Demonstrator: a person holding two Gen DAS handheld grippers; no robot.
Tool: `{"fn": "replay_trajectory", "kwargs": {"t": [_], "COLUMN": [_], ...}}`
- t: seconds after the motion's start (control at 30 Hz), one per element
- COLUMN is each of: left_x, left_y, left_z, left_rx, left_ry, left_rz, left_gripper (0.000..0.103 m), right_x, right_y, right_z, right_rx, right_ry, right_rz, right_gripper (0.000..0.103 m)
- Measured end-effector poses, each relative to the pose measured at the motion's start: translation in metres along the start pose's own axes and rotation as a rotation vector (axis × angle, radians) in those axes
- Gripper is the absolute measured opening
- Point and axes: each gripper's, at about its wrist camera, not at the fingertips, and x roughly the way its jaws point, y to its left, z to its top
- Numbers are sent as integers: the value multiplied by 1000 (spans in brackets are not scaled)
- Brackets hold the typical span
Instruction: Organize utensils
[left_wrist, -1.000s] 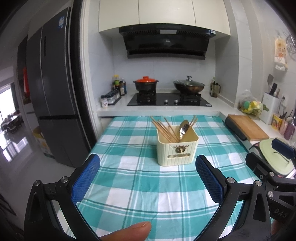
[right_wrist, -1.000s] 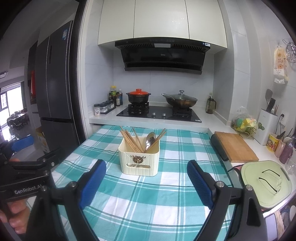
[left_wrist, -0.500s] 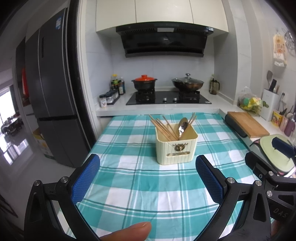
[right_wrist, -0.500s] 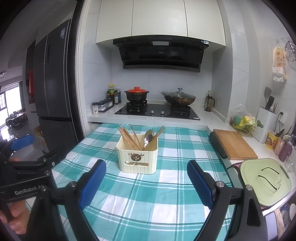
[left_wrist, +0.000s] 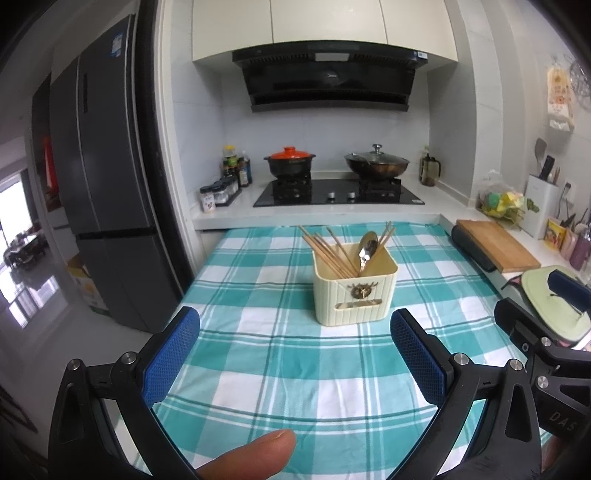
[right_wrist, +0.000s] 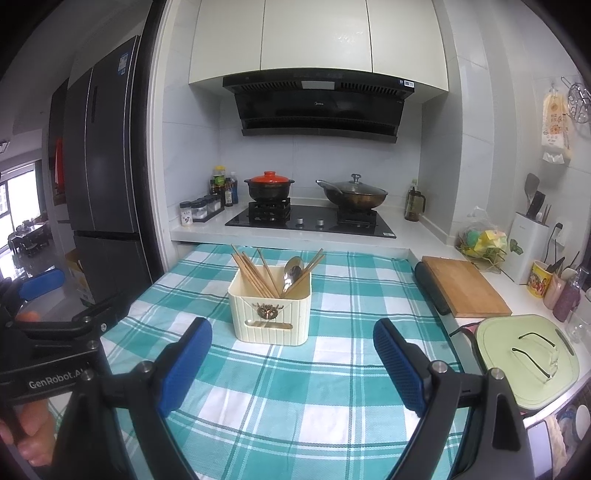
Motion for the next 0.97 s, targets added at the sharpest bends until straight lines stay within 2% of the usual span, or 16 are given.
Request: {"fn": "replay_trajectory", "kwargs": {"t": [0.8, 0.97], "left_x": [6, 9], "left_y": [-4, 1], "left_z": [-5, -7], "left_rx": [18, -12], "left_ry": [15, 12], "left_rz": [0, -7], "left_gripper": [103, 103], "right_x": [0, 4], "right_y": [-3, -5], "right_z": [-3, -5], "right_rx": [1, 2], "right_ry": [9, 19], "right_rz": [-1, 1], "right_gripper": [91, 91]}}
